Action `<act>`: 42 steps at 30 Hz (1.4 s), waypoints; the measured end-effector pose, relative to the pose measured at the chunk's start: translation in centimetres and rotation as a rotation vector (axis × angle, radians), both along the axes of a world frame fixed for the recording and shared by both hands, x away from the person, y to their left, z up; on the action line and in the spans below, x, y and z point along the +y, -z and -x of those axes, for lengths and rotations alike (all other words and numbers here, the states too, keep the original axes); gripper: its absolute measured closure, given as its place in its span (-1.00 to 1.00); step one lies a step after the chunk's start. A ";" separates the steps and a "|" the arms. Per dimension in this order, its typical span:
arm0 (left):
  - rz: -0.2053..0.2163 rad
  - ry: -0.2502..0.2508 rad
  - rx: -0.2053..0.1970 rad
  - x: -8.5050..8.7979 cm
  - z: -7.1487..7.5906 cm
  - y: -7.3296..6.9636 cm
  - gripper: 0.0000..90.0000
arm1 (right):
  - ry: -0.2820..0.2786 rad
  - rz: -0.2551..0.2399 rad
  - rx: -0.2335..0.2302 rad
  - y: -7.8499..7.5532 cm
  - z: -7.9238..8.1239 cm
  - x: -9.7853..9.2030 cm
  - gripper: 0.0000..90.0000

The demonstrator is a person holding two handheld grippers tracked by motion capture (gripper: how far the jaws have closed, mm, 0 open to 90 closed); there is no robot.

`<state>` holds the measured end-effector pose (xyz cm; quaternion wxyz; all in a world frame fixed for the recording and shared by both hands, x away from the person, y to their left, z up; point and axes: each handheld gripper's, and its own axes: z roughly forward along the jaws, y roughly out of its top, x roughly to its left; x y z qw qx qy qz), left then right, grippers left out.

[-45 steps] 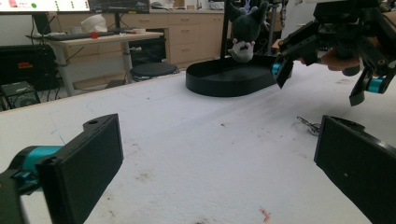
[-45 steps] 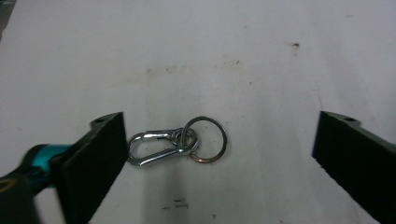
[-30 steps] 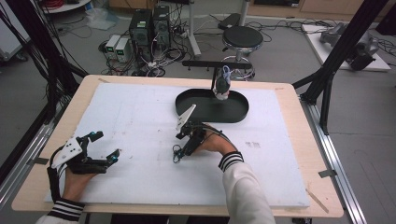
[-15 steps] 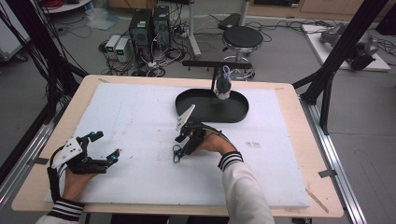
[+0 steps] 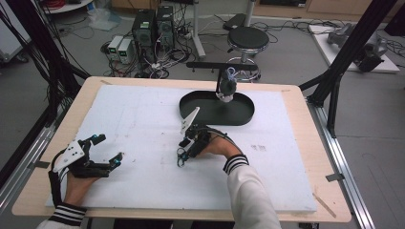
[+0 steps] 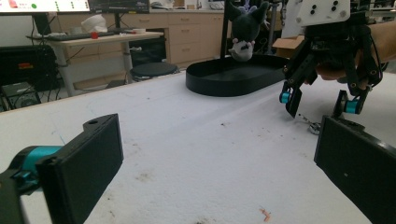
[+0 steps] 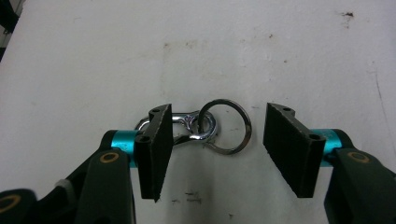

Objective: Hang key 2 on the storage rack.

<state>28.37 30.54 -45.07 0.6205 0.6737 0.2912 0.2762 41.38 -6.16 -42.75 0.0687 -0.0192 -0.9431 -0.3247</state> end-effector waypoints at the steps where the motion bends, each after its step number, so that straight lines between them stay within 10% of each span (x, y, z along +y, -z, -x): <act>1: 0.003 0.000 0.000 0.0 0.0 0.0 -0.96 | -0.003 0.001 0.003 0.0 0.0 0.0 -0.01; 42: -0.002 0.002 -0.003 0.0 0.0 0.0 -0.96 | -0.049 0.007 -0.046 -1.1 0.3 -0.7 0.79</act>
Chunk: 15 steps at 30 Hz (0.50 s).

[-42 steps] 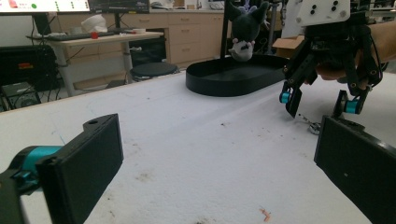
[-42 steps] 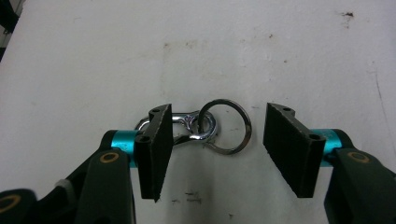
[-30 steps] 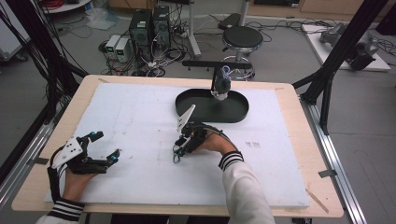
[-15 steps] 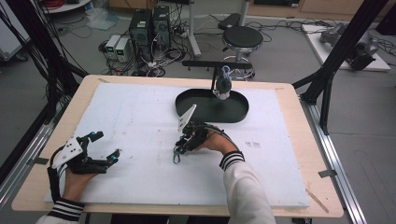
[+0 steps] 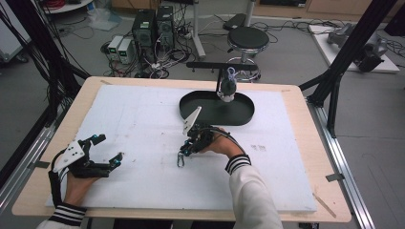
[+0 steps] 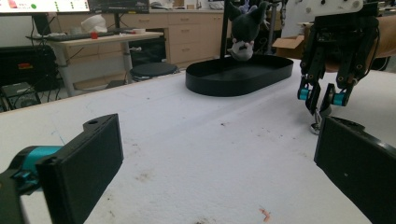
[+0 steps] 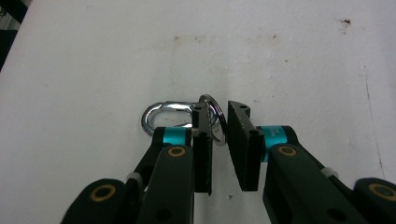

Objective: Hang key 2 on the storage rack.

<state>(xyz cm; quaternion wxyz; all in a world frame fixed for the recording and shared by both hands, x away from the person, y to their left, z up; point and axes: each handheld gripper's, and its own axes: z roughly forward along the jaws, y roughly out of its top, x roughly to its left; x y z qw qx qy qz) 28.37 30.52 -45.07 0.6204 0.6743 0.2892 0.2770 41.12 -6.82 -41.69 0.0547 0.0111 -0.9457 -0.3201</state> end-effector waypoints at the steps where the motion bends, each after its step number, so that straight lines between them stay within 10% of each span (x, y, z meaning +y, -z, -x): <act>1: -0.001 0.001 -0.001 0.0 0.0 0.0 -0.96 | 0.001 -0.004 0.002 0.0 0.0 0.0 0.80; 15: -0.001 0.001 -0.001 0.0 0.0 0.0 -0.96 | 0.000 0.010 0.012 -0.2 0.1 -0.2 0.91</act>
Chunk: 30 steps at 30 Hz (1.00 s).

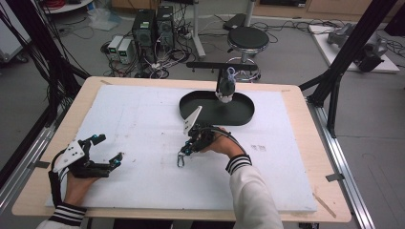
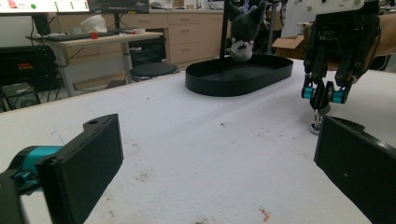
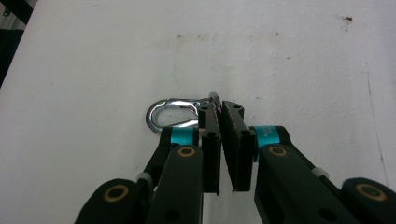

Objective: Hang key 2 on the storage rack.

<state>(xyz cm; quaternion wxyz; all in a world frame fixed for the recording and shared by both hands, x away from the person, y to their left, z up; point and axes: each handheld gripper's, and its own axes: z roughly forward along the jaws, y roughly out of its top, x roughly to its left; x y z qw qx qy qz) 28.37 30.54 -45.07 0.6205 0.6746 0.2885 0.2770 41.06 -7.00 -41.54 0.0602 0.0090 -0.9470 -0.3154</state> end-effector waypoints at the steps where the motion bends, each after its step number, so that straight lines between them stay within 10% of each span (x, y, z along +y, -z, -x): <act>1: 0.000 0.000 0.000 0.0 0.0 0.0 -0.96 | -0.001 -0.002 0.002 0.0 0.0 0.0 0.92; 21: 0.002 0.000 -0.001 0.0 0.0 0.0 -0.96 | 0.028 -0.024 0.010 -1.1 0.4 -0.5 0.96; 30: 0.000 0.000 -0.002 0.0 0.0 0.0 -0.96 | 0.116 -0.117 -0.057 -3.5 0.4 -2.7 0.96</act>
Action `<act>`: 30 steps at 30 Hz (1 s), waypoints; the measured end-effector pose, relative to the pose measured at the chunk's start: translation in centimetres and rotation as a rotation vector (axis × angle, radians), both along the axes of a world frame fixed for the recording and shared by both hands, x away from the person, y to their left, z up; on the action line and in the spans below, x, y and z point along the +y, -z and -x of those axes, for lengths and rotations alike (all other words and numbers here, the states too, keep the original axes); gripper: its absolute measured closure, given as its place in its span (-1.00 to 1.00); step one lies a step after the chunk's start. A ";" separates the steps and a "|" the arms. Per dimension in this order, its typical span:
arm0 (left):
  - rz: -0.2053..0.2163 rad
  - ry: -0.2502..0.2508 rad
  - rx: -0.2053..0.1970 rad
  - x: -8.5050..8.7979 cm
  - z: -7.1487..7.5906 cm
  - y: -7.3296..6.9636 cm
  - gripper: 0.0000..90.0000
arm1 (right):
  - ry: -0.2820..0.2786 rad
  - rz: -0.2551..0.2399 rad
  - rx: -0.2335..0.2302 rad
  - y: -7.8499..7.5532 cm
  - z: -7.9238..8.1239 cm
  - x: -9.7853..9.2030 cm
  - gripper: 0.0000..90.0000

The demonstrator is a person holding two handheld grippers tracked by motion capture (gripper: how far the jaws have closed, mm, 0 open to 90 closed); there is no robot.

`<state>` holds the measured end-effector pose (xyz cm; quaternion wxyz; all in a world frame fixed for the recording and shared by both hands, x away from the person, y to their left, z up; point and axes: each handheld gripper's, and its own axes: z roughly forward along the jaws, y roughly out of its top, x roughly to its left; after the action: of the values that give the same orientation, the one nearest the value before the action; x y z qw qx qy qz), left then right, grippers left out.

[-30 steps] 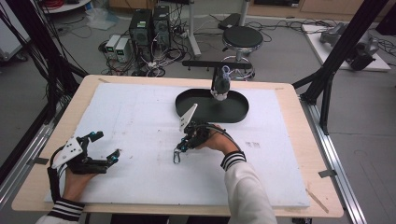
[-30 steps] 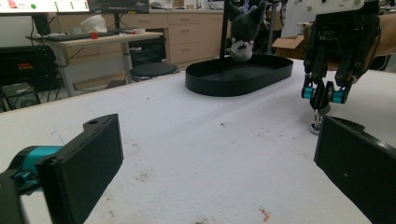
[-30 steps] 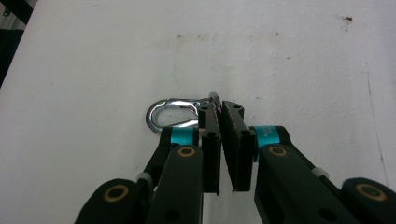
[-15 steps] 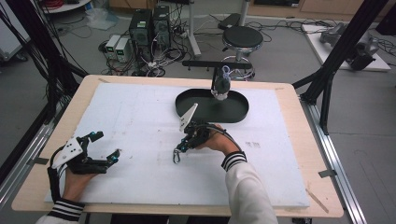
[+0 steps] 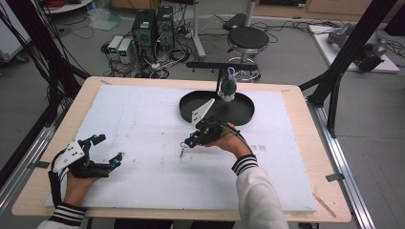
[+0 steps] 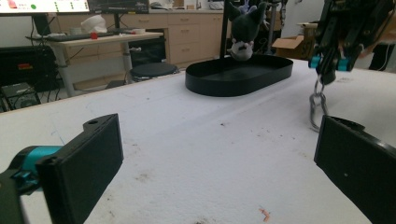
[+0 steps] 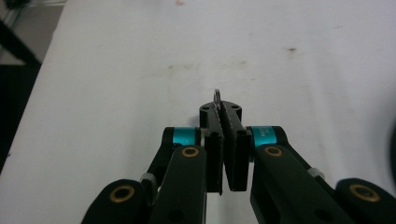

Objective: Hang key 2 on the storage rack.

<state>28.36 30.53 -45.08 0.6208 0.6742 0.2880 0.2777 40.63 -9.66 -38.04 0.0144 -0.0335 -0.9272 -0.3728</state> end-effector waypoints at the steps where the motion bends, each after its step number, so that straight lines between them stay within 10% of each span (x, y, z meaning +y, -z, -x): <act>1: -0.001 0.001 -0.001 0.0 0.0 0.0 -0.96 | 0.013 -0.007 -0.001 -0.2 0.1 -0.3 0.96; 15: 0.007 0.001 0.001 0.0 0.0 0.0 -0.96 | 0.267 -0.187 -0.079 -4.3 0.3 -5.6 0.96; 30: 0.019 0.002 0.003 0.2 0.0 0.0 -0.96 | 0.361 -0.250 -0.162 -10.3 -0.4 -7.6 0.96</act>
<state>28.36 30.70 -45.11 0.6269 0.6690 0.2910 0.2733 41.00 -17.21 -27.78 -0.1230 -0.1665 -0.8509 -0.4829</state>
